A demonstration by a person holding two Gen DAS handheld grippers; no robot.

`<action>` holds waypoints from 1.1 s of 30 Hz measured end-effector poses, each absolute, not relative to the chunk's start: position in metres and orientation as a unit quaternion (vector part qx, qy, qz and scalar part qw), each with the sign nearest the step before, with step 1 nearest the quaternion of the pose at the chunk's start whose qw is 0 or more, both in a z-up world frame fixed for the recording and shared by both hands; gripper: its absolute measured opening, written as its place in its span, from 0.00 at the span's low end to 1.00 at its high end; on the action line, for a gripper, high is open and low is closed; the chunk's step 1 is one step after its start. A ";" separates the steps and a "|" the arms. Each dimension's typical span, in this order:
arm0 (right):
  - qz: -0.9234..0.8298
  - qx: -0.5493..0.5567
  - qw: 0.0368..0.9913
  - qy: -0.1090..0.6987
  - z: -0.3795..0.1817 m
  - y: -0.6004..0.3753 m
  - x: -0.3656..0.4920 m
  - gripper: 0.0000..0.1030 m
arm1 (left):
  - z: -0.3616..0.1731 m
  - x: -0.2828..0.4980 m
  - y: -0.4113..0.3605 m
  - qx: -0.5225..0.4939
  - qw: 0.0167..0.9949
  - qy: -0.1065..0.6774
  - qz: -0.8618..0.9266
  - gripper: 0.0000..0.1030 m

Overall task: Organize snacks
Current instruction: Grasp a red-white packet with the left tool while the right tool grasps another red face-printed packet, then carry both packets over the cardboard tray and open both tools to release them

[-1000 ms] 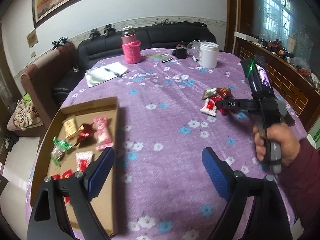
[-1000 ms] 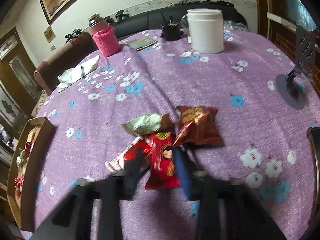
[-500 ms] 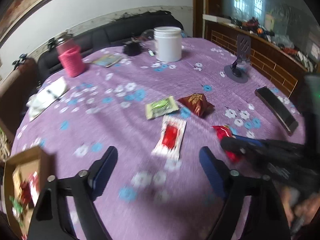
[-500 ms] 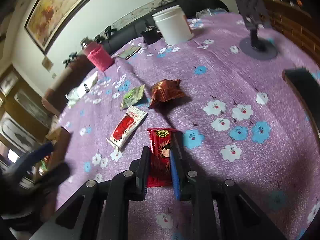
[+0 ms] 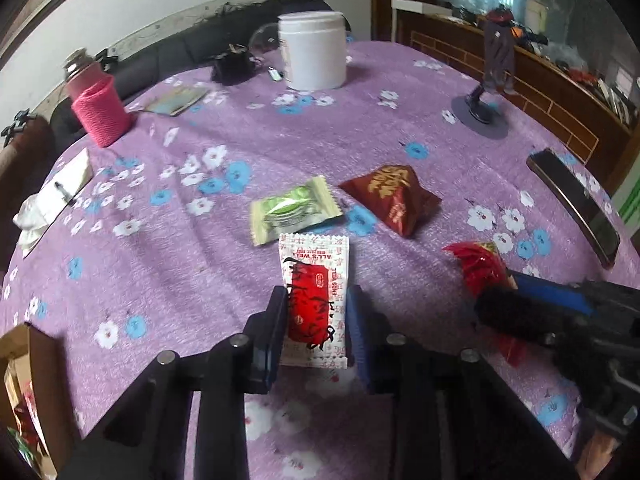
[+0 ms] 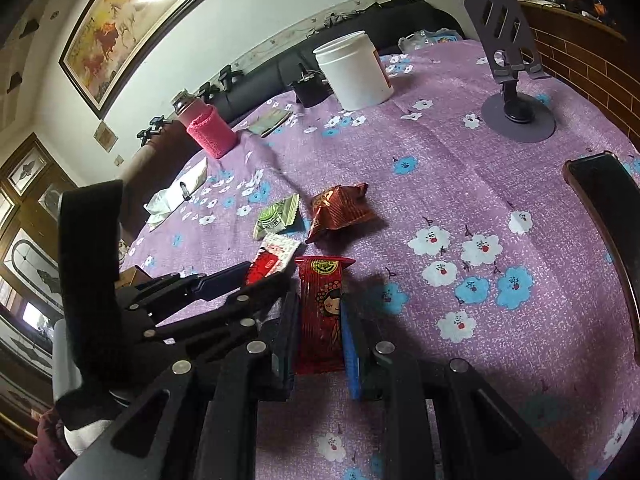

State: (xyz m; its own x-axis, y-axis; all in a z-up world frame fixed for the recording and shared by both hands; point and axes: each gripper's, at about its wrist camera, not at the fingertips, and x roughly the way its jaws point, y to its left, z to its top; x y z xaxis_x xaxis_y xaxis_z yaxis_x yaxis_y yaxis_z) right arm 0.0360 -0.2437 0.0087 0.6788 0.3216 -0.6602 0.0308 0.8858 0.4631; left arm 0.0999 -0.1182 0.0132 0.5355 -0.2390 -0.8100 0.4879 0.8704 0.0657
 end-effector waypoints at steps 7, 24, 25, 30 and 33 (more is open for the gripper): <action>0.089 0.214 0.890 0.393 0.008 -0.236 0.037 0.20 | 0.047 0.058 -0.077 0.109 0.884 0.414 -0.188 0.28; 0.096 0.131 0.899 0.407 0.013 -0.184 0.013 0.20 | 0.086 -0.057 0.047 0.015 0.918 0.383 -0.106 0.28; 0.103 0.128 0.898 0.409 0.016 -0.177 0.005 0.20 | 0.088 -0.062 0.058 0.006 0.919 0.381 -0.099 0.28; 0.133 0.111 0.896 0.408 0.034 -0.144 -0.022 0.20 | 0.095 -0.085 0.098 -0.025 0.925 0.370 -0.079 0.29; 0.154 0.105 0.897 0.401 0.046 -0.123 -0.033 0.20 | 0.098 -0.097 0.122 -0.030 0.930 0.361 -0.056 0.29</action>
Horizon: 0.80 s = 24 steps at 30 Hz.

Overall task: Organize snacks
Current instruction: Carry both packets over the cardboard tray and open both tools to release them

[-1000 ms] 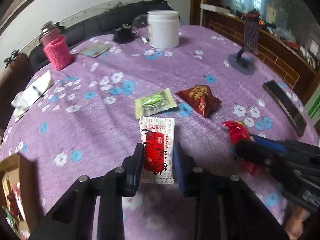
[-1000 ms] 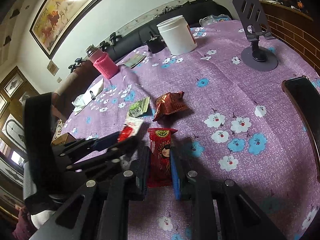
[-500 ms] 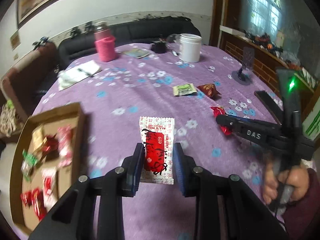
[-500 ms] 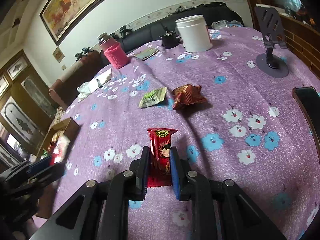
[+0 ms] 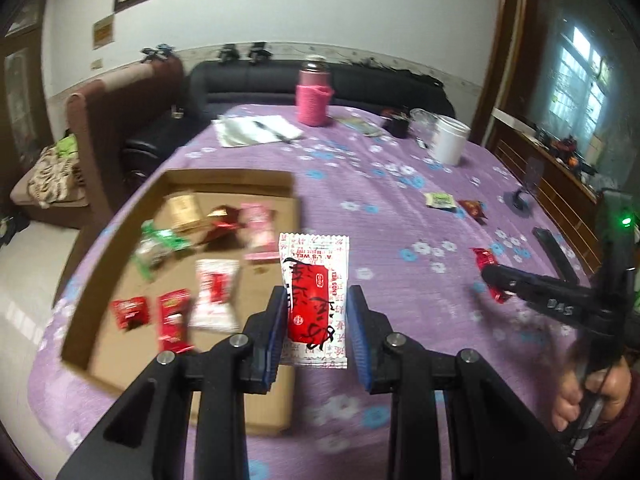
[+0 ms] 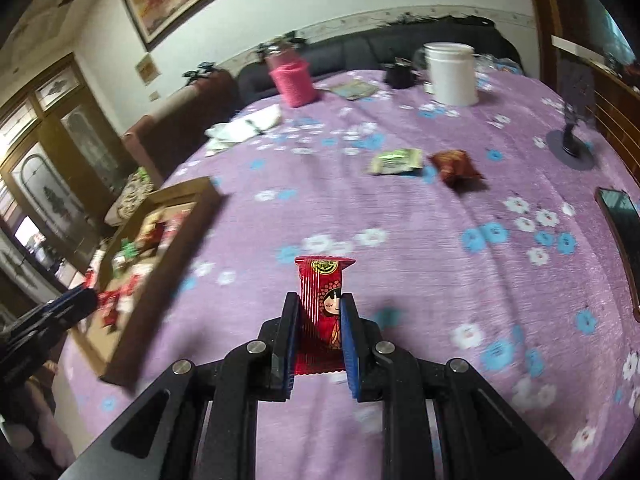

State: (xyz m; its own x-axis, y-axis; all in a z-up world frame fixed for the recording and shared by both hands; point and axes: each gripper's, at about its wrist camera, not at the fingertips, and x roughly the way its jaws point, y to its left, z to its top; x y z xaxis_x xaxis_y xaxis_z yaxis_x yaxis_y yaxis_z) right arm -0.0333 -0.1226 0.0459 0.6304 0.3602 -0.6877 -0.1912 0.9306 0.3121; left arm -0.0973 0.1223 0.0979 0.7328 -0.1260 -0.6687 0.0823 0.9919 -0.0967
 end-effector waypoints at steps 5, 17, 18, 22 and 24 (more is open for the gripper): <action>0.193 0.089 0.894 0.395 0.063 -0.081 -0.043 0.20 | 0.100 -0.112 0.163 -0.051 0.933 0.355 -0.024 0.29; 0.272 0.036 0.872 0.405 0.070 0.021 -0.051 0.21 | 0.078 -0.118 0.239 -0.097 0.923 0.370 0.040 0.29; 0.278 0.032 0.870 0.406 0.070 0.029 -0.050 0.21 | 0.076 -0.118 0.243 -0.101 0.922 0.371 0.042 0.29; 0.304 0.017 0.857 0.417 0.065 0.063 -0.047 0.21 | 0.068 -0.111 0.255 -0.105 0.918 0.378 0.048 0.29; 0.313 0.012 0.850 0.424 0.060 0.078 -0.045 0.21 | 0.063 -0.106 0.259 -0.110 0.914 0.387 0.049 0.29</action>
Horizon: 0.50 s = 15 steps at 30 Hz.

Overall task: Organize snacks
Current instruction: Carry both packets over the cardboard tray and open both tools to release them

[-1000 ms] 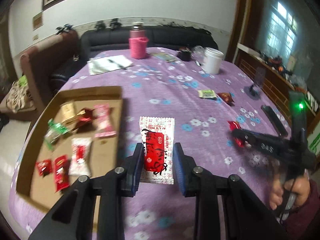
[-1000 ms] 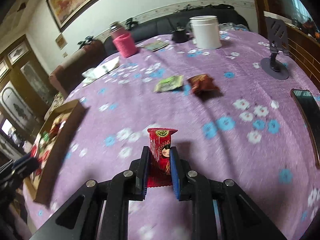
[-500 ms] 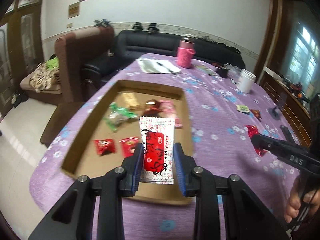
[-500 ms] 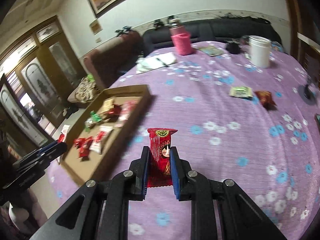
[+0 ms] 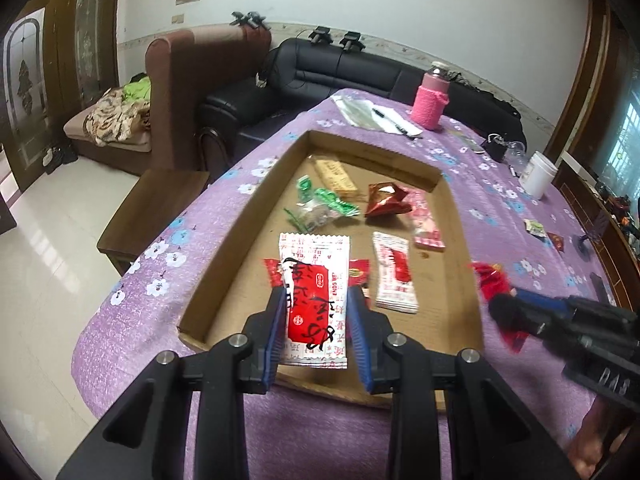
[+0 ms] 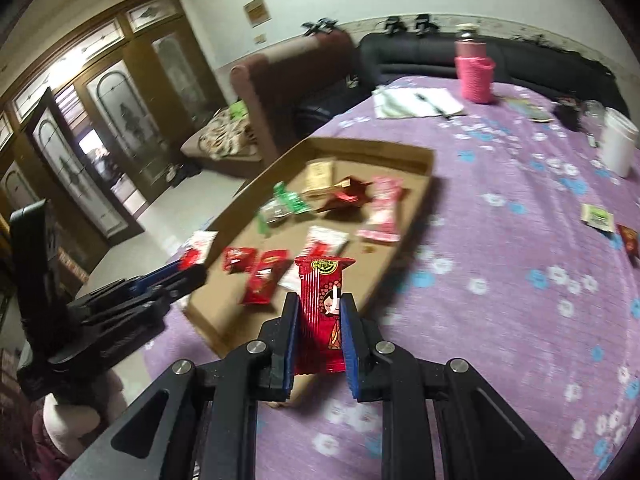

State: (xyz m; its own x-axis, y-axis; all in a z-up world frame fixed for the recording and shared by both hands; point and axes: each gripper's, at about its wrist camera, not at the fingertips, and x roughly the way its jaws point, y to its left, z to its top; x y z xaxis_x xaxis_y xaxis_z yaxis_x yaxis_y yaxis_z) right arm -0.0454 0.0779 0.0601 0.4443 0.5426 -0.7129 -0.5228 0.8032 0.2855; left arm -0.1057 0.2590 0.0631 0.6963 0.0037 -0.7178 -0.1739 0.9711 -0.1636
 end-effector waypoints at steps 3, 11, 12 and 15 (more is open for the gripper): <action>0.329 0.007 0.834 0.443 0.048 0.099 -0.040 0.21 | 0.055 -0.095 0.264 -0.114 0.907 0.402 0.048 0.29; 0.323 -0.015 0.810 0.489 0.013 0.137 -0.017 0.21 | 0.039 -0.065 0.269 -0.105 0.896 0.427 0.057 0.29; 0.320 -0.018 0.810 0.491 0.010 0.138 -0.015 0.21 | 0.038 -0.062 0.270 -0.105 0.895 0.429 0.057 0.29; 0.305 -0.019 0.814 0.493 0.006 0.138 -0.001 0.21 | 0.035 -0.056 0.272 -0.108 0.894 0.431 0.061 0.29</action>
State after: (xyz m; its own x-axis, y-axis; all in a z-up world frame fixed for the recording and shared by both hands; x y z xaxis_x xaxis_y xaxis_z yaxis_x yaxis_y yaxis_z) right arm -0.0015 0.1383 0.0063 0.3264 0.4786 -0.8151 -0.5160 0.8127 0.2706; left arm -0.0561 0.2717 0.0352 0.6210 0.0161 -0.7837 -0.2015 0.9695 -0.1397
